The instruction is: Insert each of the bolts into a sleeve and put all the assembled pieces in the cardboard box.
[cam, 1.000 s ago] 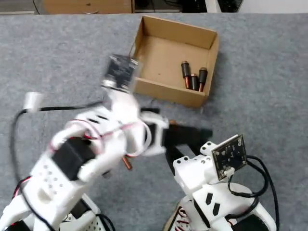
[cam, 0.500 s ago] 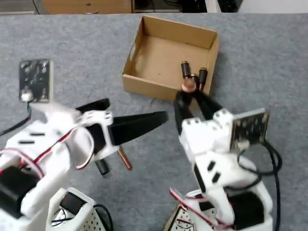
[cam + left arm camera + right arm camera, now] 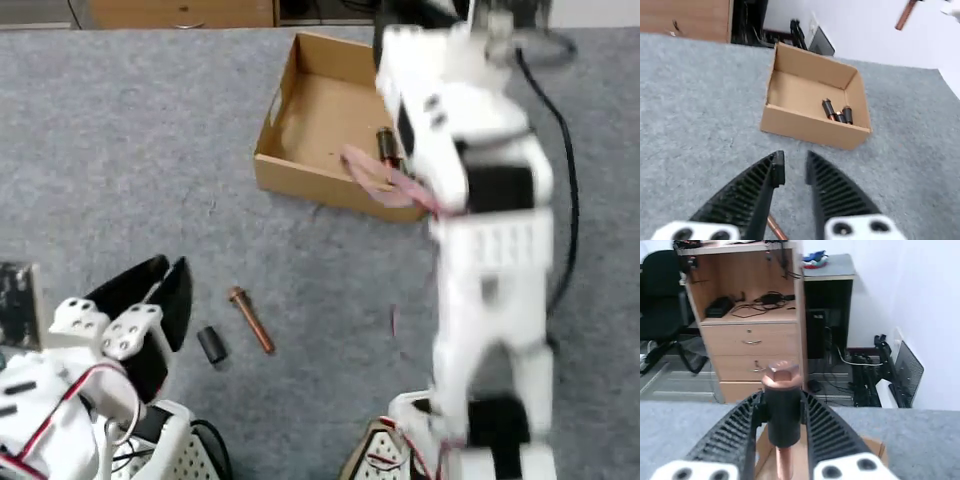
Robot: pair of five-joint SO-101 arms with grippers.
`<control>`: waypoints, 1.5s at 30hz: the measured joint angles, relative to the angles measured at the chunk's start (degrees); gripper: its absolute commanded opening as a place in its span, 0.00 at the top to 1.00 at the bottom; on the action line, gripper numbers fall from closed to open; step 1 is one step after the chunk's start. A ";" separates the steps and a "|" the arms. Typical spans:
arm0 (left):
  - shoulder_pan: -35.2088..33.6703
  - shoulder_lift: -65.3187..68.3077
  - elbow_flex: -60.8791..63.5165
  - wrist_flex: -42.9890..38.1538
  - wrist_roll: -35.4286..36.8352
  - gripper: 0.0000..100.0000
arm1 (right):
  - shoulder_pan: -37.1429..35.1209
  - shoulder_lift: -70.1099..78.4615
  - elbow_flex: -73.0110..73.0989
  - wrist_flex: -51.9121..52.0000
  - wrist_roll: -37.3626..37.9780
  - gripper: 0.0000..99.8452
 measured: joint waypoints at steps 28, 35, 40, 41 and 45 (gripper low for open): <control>-8.70 -6.42 6.95 0.35 0.00 0.98 | 4.13 87.82 -69.36 30.42 7.65 0.99; -8.70 -6.42 6.95 2.20 0.00 0.98 | 3.96 90.90 -72.70 31.38 7.91 0.84; -8.70 -6.42 6.95 2.81 -0.09 0.98 | 3.96 90.90 -74.64 34.64 7.91 0.82; -8.70 -6.42 6.95 2.81 -0.18 0.98 | 3.96 90.90 -75.78 36.13 7.91 0.82; -8.70 -6.42 6.95 2.81 -0.18 0.98 | 4.22 90.02 -78.77 42.64 7.91 0.82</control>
